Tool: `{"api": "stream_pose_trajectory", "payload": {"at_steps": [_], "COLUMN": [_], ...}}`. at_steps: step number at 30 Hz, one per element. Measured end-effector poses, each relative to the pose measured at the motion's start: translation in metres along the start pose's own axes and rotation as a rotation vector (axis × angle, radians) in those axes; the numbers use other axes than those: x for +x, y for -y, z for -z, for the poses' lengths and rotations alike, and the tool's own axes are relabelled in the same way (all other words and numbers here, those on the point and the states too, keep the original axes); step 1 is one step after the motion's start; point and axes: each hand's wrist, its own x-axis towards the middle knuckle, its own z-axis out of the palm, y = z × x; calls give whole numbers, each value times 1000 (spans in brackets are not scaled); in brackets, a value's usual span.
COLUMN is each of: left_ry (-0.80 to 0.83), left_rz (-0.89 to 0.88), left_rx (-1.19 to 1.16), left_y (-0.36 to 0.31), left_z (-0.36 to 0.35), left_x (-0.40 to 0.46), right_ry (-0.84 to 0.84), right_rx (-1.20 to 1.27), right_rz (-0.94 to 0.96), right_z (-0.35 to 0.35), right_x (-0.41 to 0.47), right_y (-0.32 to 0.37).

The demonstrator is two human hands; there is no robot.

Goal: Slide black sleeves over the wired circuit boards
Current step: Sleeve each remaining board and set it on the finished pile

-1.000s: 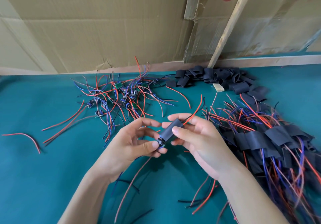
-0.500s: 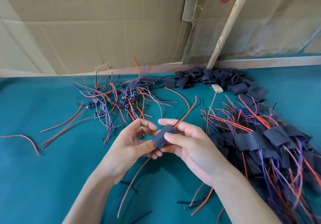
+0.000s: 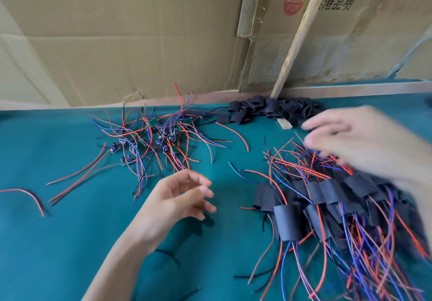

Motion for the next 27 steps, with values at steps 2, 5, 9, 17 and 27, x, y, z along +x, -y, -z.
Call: {"api": "stream_pose_trajectory", "payload": {"at_steps": [2,5,9,17,27], "left_ry": [-174,-485,-783,-601,-613], "left_rz": [-59,-140,-218,-139,-130], "left_rx": [-37,94,962,1231,1234], "left_y": [0,-2,5,11,8], "left_z": [4,16,27,23,28], "left_x": [3,7,6,7,5], "right_ry": [-138,-115,100,16,-209], "right_rx": [-18,-135,-413,-370,-264], "right_rz": [-37,-174,-389,-338,-309], "right_z": [28,47,31,3,12], "right_x": [19,62,100,105,105], "right_y": [-16,-55,-105,-145,-140]}}
